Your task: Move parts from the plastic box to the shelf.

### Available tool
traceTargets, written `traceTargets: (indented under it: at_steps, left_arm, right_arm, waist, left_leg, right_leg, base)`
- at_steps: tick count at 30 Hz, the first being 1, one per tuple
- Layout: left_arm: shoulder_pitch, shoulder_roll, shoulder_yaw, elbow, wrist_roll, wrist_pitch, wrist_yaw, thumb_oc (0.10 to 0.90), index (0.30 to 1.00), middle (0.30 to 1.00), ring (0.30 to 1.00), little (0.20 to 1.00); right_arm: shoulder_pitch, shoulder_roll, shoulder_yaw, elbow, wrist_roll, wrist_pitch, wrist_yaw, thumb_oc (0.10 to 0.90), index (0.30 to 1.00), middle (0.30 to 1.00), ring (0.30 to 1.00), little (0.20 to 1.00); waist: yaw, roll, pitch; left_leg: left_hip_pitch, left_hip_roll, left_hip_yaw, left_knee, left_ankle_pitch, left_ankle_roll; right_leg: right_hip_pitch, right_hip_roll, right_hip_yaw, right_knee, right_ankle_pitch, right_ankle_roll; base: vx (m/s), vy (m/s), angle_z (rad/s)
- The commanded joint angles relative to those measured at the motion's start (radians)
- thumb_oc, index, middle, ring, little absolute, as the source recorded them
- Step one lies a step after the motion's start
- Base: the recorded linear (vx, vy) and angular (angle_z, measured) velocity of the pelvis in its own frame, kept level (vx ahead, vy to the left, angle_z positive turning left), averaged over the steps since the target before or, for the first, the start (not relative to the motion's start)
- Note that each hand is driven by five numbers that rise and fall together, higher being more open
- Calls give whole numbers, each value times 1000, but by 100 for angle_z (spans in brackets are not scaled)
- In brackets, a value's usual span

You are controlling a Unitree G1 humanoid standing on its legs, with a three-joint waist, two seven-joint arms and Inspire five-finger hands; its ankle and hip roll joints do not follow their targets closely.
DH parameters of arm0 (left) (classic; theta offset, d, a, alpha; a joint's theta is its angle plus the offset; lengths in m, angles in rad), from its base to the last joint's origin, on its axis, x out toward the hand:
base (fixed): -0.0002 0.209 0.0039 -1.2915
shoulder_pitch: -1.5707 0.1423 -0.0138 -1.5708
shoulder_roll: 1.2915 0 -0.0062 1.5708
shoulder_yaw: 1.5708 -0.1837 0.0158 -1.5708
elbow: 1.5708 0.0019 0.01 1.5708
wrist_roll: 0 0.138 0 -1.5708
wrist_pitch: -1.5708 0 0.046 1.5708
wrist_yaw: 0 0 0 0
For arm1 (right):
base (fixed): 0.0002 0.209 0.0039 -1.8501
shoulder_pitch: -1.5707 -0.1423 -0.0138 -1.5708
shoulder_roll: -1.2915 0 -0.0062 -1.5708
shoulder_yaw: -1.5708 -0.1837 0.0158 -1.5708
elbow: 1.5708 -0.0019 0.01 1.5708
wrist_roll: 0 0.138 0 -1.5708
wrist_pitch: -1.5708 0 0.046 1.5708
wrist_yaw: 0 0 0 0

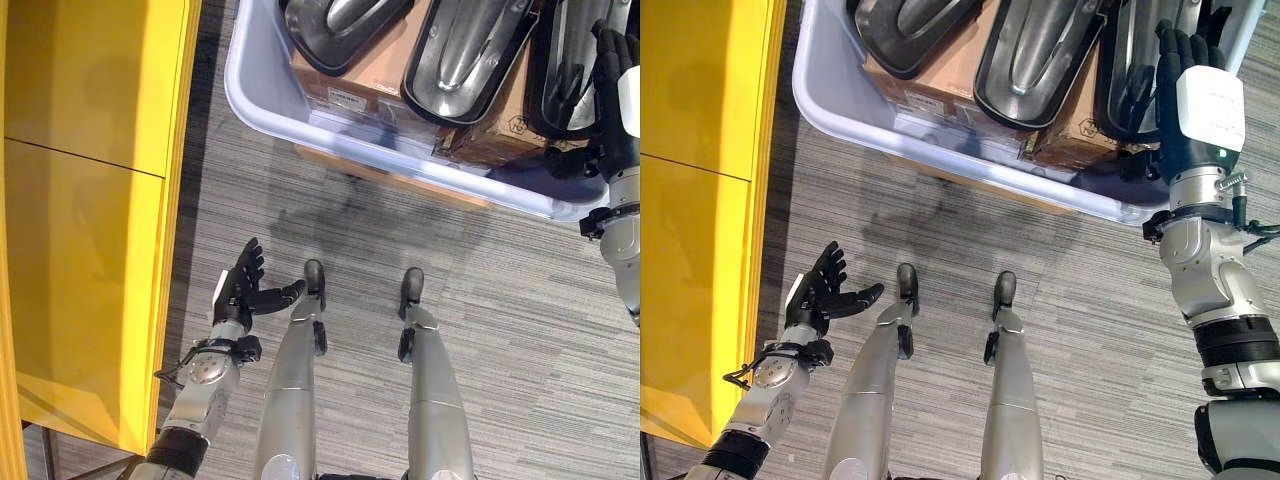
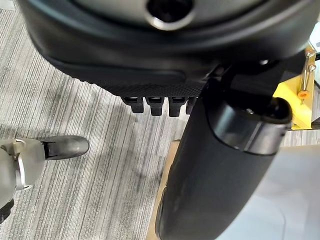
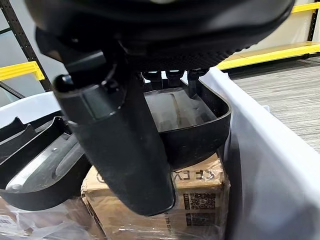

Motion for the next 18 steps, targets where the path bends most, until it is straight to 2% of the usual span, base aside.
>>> traceTargets:
  at_steps: [1,8,11,18]
  left_arm:
    - [37,34,12,-99,7,-70,12,900,1000,1000,1000,1000]
    - [36,37,12,-101,8,-72,13,900,1000,1000,1000,1000]
    - [34,47,5,-101,3,-77,13,900,1000,1000,1000,1000]
    - [35,50,7,-109,-4,-79,17,900,1000,1000,1000,1000]
  right_arm:
    - [-91,-84,-23,-26,11,-6,-69,900,1000,1000,1000,1000]
    - [-127,-86,10,9,9,0,-65,900,1000,1000,1000,1000]
    - [-193,-102,75,78,-1,13,-53,900,1000,1000,1000,1000]
    - [-259,-107,143,158,8,26,-46,900,1000,1000,1000,1000]
  waist:
    - [-6,48,-10]
    - [-6,49,-10]
    - [1,52,-10]
    - [5,55,-10]
  left_leg:
    - [-3,20,-114,56,-106,-28]
    - [-21,20,-122,58,-103,-29]
    - [-33,21,-125,59,-99,-30]
    - [-61,18,-136,75,-103,-25]
  right_leg:
    - [81,3,-4,45,-66,27]
    - [63,2,-11,55,-67,26]
    - [48,3,-11,67,-71,25]
    - [19,3,-11,97,-78,25]
  base:
    - [0,0,0]
    - [1,-15,3]
    - [0,0,0]
    - [9,-3,0]
